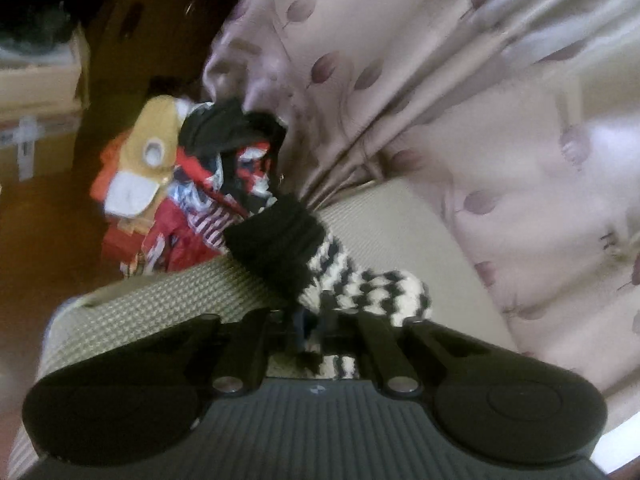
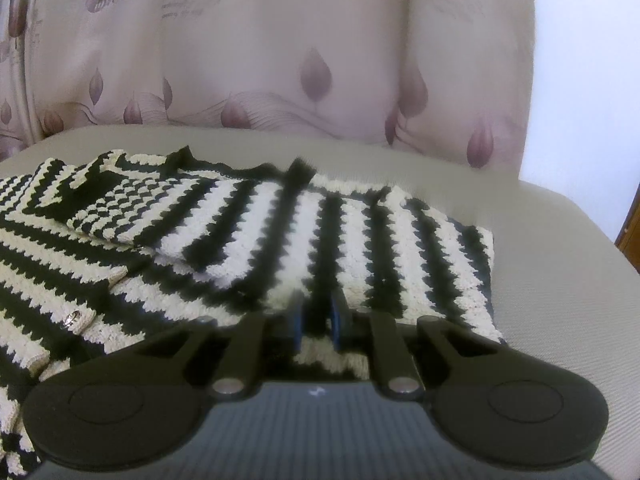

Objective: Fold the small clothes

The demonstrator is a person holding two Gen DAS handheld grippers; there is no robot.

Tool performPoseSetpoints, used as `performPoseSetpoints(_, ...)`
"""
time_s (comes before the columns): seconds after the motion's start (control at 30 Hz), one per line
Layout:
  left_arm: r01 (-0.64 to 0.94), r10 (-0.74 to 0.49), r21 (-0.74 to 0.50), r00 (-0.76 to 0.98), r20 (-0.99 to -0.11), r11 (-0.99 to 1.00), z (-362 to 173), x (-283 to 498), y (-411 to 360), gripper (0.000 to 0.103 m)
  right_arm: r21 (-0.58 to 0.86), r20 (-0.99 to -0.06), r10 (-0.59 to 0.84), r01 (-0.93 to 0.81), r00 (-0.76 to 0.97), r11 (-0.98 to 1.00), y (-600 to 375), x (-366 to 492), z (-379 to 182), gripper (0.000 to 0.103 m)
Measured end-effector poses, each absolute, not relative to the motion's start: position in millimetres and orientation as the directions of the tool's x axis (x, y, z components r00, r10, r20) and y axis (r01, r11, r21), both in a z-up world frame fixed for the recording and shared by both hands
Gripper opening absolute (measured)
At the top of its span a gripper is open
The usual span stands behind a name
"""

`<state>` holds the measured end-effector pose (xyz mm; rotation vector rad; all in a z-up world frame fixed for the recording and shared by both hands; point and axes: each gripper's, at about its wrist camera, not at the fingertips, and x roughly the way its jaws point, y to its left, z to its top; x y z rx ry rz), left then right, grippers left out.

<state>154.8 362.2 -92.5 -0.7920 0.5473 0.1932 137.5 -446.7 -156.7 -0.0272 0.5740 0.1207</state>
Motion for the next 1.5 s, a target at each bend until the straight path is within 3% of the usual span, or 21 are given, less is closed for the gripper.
performPoseSetpoints(0.1,-0.375,0.037,-0.572,0.857,-0.515,0.730,-80.0,153.9,348.3,0.006,0.011,-0.543,0.107,-0.121,0.833,0.993,-447.0,137.1,-156.5,0.013)
performPoseSetpoints(0.23,-0.264,0.042,-0.548,0.923,-0.383,0.794,-33.5,145.6,304.0,0.006,0.042,-0.532,0.102,-0.094,0.840,0.995,-452.2,136.4,-155.8,0.016)
performPoseSetpoints(0.4,-0.053,-0.076,-0.489,0.967,-0.241,0.871,33.9,150.1,211.5,0.006,0.130,-0.504,0.084,-0.021,0.860,0.991,-469.8,133.4,-154.6,0.016)
performPoseSetpoints(0.53,0.113,-0.219,-0.451,0.957,-0.191,0.885,71.7,164.7,122.7,0.006,0.227,-0.444,0.087,0.018,0.892,0.974,-489.3,123.0,-152.4,0.016)
performPoseSetpoints(0.7,0.273,-0.391,-0.442,0.898,-0.201,0.855,82.5,189.5,11.4,0.006,0.316,-0.401,0.126,0.008,0.907,0.949,-503.0,111.3,-149.6,0.017)
performPoseSetpoints(0.83,0.366,-0.500,-0.426,0.825,-0.262,0.827,56.9,207.8,-77.0,0.006,0.354,-0.393,0.160,-0.012,0.905,0.935,-510.3,105.0,-148.1,0.017)
performPoseSetpoints(1.03,0.454,-0.579,-0.373,0.725,-0.372,0.809,-8.5,224.1,-174.5,0.006,0.395,-0.377,0.181,-0.019,0.909,0.919,-527.3,98.6,-146.9,0.017)
performPoseSetpoints(1.23,0.555,-0.623,-0.288,0.650,-0.435,0.780,-61.1,222.7,-220.8,0.008,0.428,-0.367,0.193,-0.019,0.910,0.903,-540.3,96.4,-149.9,0.017)
performPoseSetpoints(1.3,0.609,-0.652,-0.257,0.616,-0.441,0.750,-72.4,221.8,-230.8,0.014,0.439,-0.367,0.200,-0.020,0.909,0.898,-543.2,97.4,-152.1,0.017)
performPoseSetpoints(1.33,0.626,-0.662,-0.248,0.607,-0.440,0.739,-76.3,220.8,-233.8,0.028,0.445,-0.367,0.198,-0.016,0.909,0.896,-544.5,97.6,-153.3,0.017)
performPoseSetpoints(1.37,0.651,-0.680,-0.242,0.590,-0.435,0.719,-79.5,218.1,-235.4,0.049,0.451,-0.367,0.196,-0.011,0.909,0.892,-545.8,98.3,-154.0,0.017)
performPoseSetpoints(1.4,0.672,-0.698,-0.242,0.572,-0.431,0.700,-81.5,214.9,-237.3,0.062,0.459,-0.364,0.197,-0.008,0.910,0.888,-547.4,98.7,-154.8,0.017)
performPoseSetpoints(1.43,0.691,-0.717,-0.244,0.560,-0.415,0.681,-80.9,206.8,-237.6,0.083,0.467,-0.362,0.195,-0.004,0.911,0.884,-549.1,98.9,-155.2,0.017)
performPoseSetpoints(1.47,0.703,-0.731,-0.241,0.562,-0.387,0.669,-79.7,197.6,-235.6,0.097,0.473,-0.361,0.193,0.001,0.913,0.881,-550.6,99.2,-155.1,0.017)
performPoseSetpoints(1.5,0.713,-0.739,-0.230,0.573,-0.354,0.662,-76.9,190.8,-235.2,0.102,0.482,-0.358,0.192,0.005,0.914,0.876,-552.0,98.8,-155.2,0.017)
